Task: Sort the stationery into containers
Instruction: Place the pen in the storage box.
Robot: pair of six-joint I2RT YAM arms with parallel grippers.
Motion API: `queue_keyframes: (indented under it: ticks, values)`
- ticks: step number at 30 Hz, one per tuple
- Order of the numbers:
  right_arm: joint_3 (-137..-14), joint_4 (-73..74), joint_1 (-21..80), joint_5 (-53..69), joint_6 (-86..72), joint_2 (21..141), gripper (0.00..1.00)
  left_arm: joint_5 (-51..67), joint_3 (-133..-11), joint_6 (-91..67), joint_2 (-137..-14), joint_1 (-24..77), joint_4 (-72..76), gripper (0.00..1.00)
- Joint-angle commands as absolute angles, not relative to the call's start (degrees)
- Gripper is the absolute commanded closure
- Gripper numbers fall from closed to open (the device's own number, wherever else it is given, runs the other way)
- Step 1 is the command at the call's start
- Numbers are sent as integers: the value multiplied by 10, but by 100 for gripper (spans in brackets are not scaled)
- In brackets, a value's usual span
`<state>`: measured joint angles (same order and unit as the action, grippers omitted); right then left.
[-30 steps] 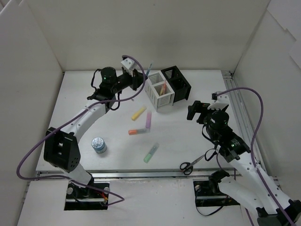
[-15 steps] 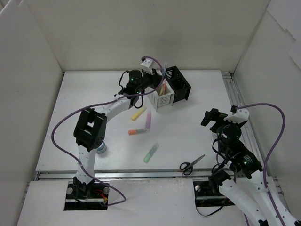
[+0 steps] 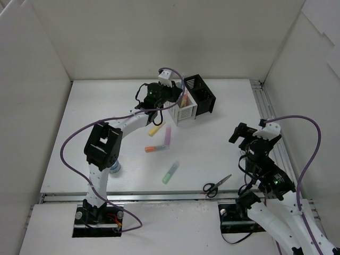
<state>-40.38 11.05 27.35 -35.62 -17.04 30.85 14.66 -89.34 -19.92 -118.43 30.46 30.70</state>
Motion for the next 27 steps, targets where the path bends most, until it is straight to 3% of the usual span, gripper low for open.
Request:
queue_keyframes:
  ticks: [1,10,15,19,22,26,27]
  values:
    - [-405,88,270,-381,-168,312,2,141,-904,-193,-1171,311,352,100]
    - [-403,90,270,-386,-168,317,2,132,-863,-203,-1164,316,374,100]
    - [-403,90,272,-389,-164,319,2,119,-848,-193,-1158,328,381,90]
    - [-403,91,270,-391,-163,322,2,117,-846,-189,-1153,333,378,76]
    - [-404,91,271,-390,-163,319,2,120,-844,-184,-1149,333,378,57]
    - [-407,91,271,-380,-161,319,2,125,-832,-185,-1129,333,382,51]
    - [-407,91,272,-368,-155,321,2,131,-830,-186,-1124,333,383,37]
